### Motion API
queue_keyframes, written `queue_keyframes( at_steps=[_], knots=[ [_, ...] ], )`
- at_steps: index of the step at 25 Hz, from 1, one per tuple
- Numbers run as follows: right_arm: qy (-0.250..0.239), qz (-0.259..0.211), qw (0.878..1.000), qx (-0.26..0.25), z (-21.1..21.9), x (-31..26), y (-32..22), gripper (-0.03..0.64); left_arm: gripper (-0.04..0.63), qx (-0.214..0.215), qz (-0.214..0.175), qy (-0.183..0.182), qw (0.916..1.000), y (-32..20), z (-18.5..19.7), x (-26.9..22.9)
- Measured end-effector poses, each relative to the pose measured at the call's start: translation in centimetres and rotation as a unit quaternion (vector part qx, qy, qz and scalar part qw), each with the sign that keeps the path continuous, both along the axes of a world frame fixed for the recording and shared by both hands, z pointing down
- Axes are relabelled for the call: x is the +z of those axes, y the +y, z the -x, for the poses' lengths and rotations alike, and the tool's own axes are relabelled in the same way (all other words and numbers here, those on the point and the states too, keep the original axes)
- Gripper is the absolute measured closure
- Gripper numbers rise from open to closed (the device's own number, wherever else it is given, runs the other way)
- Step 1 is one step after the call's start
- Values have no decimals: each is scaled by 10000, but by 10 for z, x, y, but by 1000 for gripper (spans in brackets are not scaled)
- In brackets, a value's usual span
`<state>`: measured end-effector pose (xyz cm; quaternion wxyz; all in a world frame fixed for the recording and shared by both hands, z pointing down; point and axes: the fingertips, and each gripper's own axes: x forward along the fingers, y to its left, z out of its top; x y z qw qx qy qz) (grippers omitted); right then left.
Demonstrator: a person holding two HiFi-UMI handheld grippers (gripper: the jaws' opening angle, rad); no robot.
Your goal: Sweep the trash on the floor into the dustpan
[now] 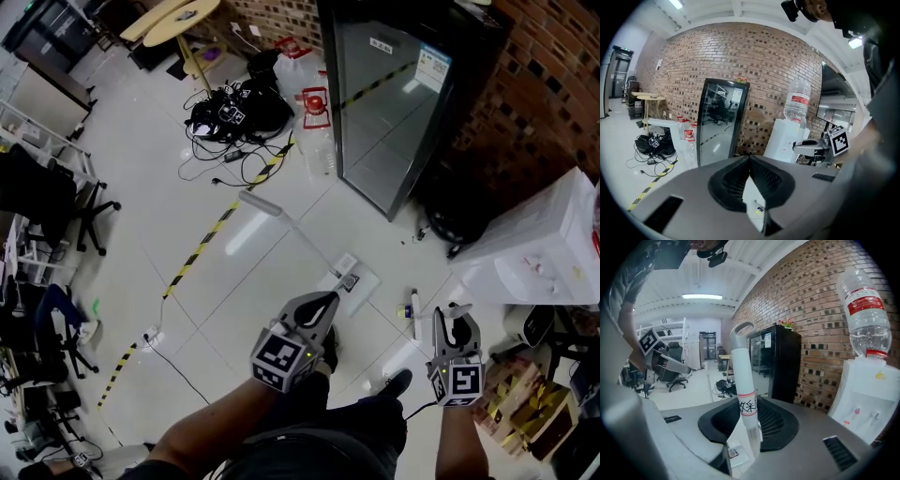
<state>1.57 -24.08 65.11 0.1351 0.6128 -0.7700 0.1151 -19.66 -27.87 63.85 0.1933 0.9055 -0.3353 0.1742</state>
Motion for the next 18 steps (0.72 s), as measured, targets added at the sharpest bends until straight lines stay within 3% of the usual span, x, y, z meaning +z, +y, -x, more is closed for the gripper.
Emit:
queue_keyframes(
  at_steps=[5, 11, 18],
  knots=[
    [-97, -1, 9994, 335, 15, -8, -11, 486, 584, -46, -15, 119, 9999, -4, 17, -7],
    [-327, -9, 9934, 1103, 13, -14, -11, 485, 584, 14, 2, 195, 9998, -8, 37, -9],
    [-502, -30, 9943, 939, 17, -18, -10, 483, 584, 409, 19, 465, 9981, -5, 27, -13]
  ],
)
